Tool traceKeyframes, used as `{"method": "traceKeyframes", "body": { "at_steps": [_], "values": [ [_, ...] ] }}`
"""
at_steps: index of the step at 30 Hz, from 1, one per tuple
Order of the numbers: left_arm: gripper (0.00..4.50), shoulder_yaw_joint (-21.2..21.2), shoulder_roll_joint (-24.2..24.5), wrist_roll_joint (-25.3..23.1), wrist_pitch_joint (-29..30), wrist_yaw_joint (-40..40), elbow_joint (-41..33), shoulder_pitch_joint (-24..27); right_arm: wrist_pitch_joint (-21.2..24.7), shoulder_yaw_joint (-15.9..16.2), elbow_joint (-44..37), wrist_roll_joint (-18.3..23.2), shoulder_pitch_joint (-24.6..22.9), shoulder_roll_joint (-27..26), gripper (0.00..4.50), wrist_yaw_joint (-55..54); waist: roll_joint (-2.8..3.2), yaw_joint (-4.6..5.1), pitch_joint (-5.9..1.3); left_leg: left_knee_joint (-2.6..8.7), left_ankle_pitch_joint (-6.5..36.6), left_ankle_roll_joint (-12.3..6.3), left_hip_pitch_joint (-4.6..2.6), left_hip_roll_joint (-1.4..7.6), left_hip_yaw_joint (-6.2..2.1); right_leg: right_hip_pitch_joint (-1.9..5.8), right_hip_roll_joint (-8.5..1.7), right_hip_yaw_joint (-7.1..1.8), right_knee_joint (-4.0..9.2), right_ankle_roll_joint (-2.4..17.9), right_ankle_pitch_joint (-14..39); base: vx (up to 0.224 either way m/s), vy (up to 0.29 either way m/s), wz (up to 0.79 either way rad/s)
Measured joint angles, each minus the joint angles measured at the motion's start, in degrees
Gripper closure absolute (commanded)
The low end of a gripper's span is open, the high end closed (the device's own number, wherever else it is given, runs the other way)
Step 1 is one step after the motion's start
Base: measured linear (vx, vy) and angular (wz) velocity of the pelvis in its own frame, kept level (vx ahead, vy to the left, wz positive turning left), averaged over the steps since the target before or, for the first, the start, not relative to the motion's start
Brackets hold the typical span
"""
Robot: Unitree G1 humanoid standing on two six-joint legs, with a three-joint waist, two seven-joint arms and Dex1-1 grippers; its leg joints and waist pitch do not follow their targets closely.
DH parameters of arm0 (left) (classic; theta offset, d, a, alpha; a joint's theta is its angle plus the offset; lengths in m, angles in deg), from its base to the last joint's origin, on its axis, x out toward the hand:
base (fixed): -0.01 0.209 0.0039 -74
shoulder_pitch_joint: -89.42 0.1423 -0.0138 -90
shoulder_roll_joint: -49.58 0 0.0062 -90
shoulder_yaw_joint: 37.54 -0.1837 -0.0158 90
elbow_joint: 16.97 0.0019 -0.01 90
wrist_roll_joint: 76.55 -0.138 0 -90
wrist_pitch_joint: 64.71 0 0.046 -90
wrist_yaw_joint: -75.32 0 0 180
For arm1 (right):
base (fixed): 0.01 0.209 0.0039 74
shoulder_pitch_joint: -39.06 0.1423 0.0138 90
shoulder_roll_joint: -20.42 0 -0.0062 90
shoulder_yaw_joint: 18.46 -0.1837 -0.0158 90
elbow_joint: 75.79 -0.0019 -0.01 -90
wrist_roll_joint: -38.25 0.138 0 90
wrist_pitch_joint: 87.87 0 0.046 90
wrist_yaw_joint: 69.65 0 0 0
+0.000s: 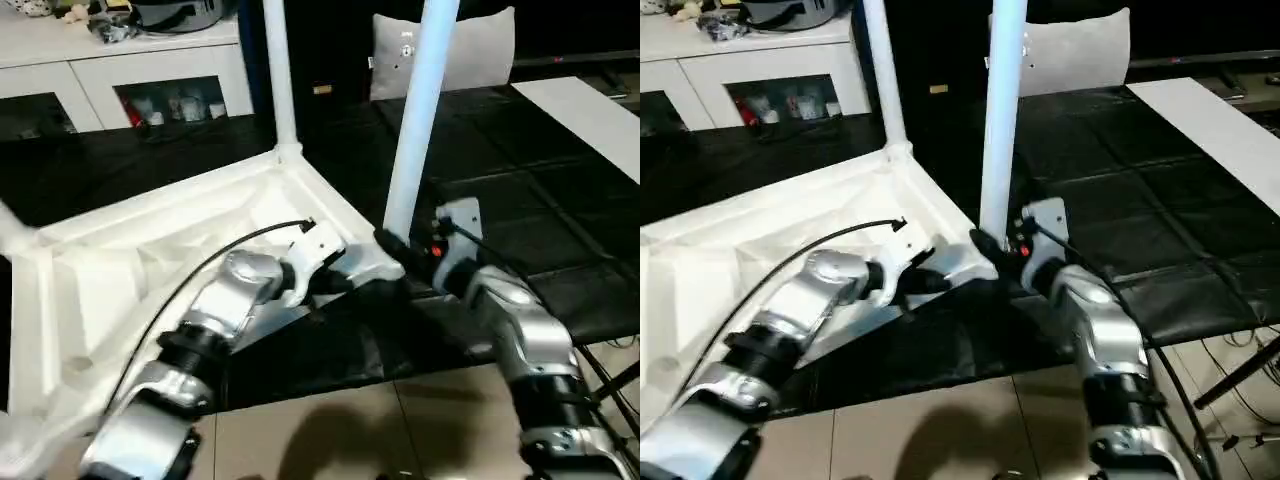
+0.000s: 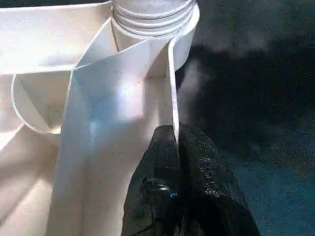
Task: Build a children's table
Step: Rotate leg to tighten
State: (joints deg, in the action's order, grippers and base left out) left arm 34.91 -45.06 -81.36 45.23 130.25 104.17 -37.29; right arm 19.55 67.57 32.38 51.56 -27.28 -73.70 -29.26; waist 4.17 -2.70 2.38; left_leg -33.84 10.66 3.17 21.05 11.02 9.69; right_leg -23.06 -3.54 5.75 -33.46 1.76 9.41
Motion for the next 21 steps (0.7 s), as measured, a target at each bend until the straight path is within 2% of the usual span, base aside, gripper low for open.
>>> {"method": "traceKeyframes", "body": {
  "at_steps": [2,7,12,15,16,18,19,21],
  "values": [
    [4.50,-1.35,1.60,0.04,-2.55,3.23,0.00,0.22,-1.62,1.23,0.00,0.07,0.00,2.82,0.64,4.28,0.00,-0.74,0.00,-0.05,0.00,0.02,-0.07,0.00,-0.01,0.02,-0.01,0.00,0.00,-0.01,-0.02,0.000,0.000,0.00],
    [4.50,-3.37,5.23,0.19,-7.77,10.73,0.00,0.48,-4.54,3.10,0.54,-0.20,0.02,6.94,0.61,11.44,-0.01,-1.92,0.00,-0.12,0.13,0.24,-0.09,-0.04,-0.01,0.03,-0.06,-0.03,0.00,-0.03,-0.05,0.000,0.000,0.00],
    [4.50,-5.63,8.28,0.17,-15.56,16.89,1.09,0.29,-6.96,7.48,0.33,0.62,-0.20,13.29,0.61,25.40,-0.10,-3.24,-0.02,-0.12,0.05,0.09,-0.04,-0.04,0.00,0.02,-0.08,-0.02,0.00,-0.05,-0.04,0.000,0.000,0.00],
    [4.50,-6.07,9.73,0.16,-18.85,20.07,1.95,0.10,-7.16,9.12,0.06,0.91,-1.28,16.58,0.61,32.72,-0.21,-3.68,-0.03,-0.13,-0.01,-0.02,-0.06,-0.03,0.01,0.03,-0.07,-0.02,0.00,-0.06,-0.03,0.000,0.000,0.00],
    [4.50,-6.11,9.98,0.16,-19.31,20.78,2.15,0.06,-6.97,9.41,0.06,1.15,-1.41,16.66,0.78,34.02,-0.21,-3.68,-0.03,-0.13,-0.01,-0.02,-0.06,-0.02,0.01,0.03,-0.07,-0.02,-0.02,-0.06,-0.03,0.000,0.000,0.00],
    [4.50,-6.64,10.74,0.52,-20.31,23.09,2.27,-0.08,-5.93,10.95,0.03,2.43,-1.40,17.31,0.78,37.58,-0.21,-3.75,-0.03,-0.13,-0.01,-0.02,-0.08,-0.02,0.02,0.03,-0.07,-0.02,-0.02,-0.06,-0.03,0.000,0.000,0.00],
    [4.50,-6.96,11.09,0.89,-20.54,24.44,2.22,-0.08,-5.11,11.39,0.00,2.86,-1.40,17.70,1.07,39.02,-0.21,-3.84,-0.03,-0.13,-0.01,-0.02,-0.07,-0.02,0.01,0.03,-0.07,-0.02,-0.02,-0.06,-0.03,0.000,0.000,0.00],
    [4.50,-7.49,11.91,1.54,-21.05,27.03,1.84,0.10,-3.79,11.82,0.00,3.54,-1.35,18.22,1.13,41.41,-0.23,-4.07,-0.02,-0.13,-0.01,-0.02,-0.07,-0.02,0.01,0.02,-0.08,-0.02,-0.02,-0.06,-0.03,0.000,0.000,0.00]
  ]
}}
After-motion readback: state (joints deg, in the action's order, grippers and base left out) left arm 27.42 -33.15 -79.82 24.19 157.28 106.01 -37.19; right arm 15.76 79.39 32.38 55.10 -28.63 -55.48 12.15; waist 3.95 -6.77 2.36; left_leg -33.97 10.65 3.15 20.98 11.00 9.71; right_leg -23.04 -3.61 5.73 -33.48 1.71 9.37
